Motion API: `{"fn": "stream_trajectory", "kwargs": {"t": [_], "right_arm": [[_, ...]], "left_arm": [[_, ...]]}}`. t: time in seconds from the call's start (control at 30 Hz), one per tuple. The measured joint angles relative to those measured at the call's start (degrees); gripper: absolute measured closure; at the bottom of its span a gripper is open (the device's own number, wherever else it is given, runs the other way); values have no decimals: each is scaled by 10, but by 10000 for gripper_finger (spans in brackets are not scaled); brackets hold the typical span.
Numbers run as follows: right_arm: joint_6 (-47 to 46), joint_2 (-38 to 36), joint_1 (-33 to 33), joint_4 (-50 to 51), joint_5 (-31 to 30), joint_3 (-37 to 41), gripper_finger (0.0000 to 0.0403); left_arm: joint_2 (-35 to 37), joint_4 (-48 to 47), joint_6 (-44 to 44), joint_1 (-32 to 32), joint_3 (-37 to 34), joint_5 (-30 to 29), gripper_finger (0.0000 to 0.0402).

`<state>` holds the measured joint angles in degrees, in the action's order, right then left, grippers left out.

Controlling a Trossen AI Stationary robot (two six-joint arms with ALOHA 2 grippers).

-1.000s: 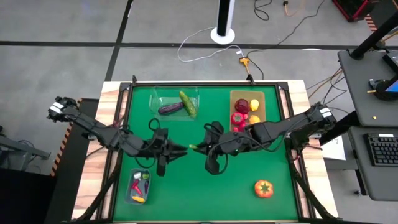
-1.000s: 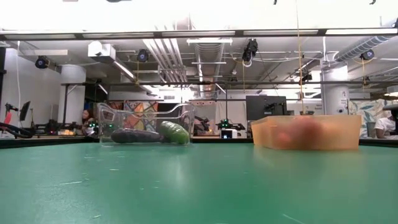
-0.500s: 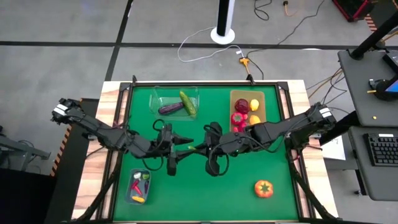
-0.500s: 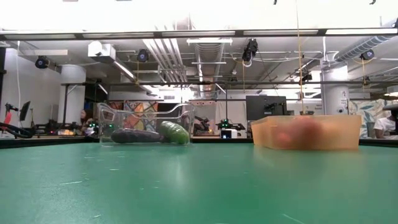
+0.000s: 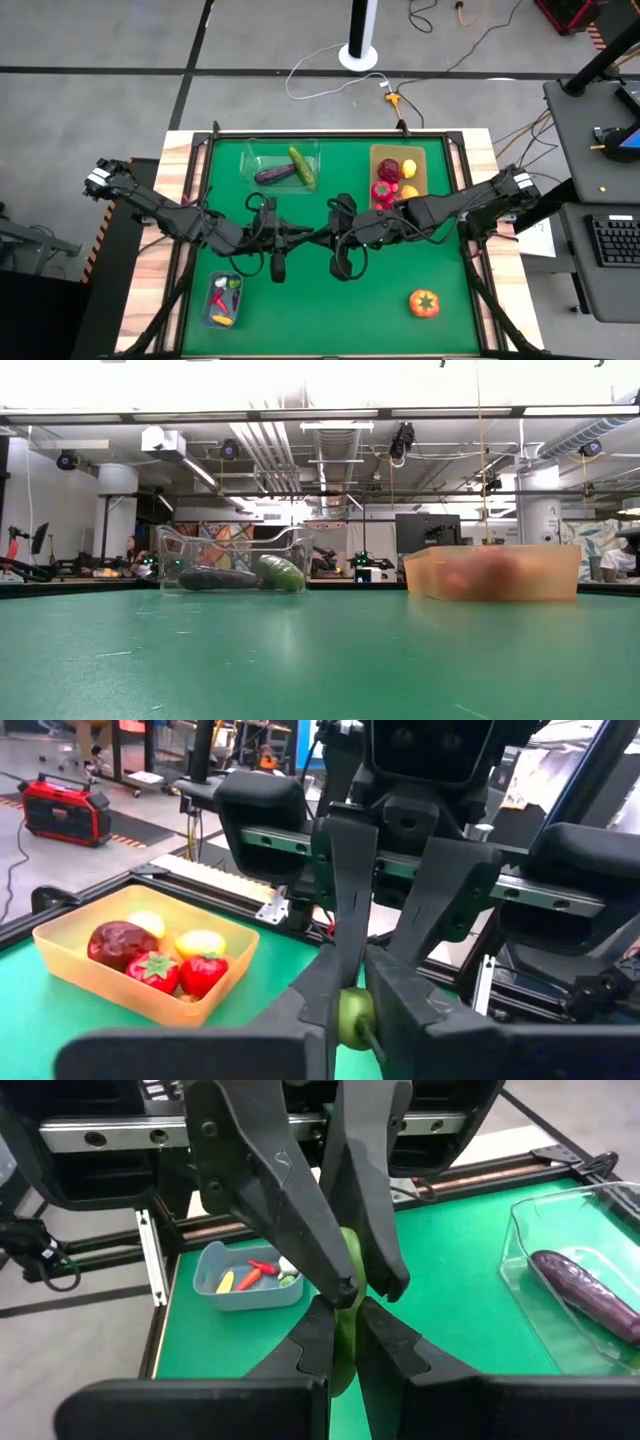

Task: Sort produce into baskets
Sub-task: Put the green chili pepper into the blue bin

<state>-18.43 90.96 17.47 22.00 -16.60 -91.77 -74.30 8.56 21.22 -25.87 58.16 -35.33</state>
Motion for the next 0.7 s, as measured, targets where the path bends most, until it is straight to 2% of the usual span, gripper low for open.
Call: {"fn": "stream_trajectory", "kwargs": {"t": [0.2,0.4,0.47,0.53,0.7], "right_arm": [[-7,0,-1,-3,0,0,364],[-32,-1,-6,2,21,0,295],[-40,-1,-9,9,23,0,271],[-48,-1,-10,25,22,0,250],[-49,-1,-15,69,21,0,215]], "left_arm": [[5,-6,16,0,2,0,392],[23,-74,70,-1,3,16,393],[36,-116,102,-3,3,51,394],[53,-187,164,-7,3,112,394],[45,-493,416,-56,3,292,394]]}}
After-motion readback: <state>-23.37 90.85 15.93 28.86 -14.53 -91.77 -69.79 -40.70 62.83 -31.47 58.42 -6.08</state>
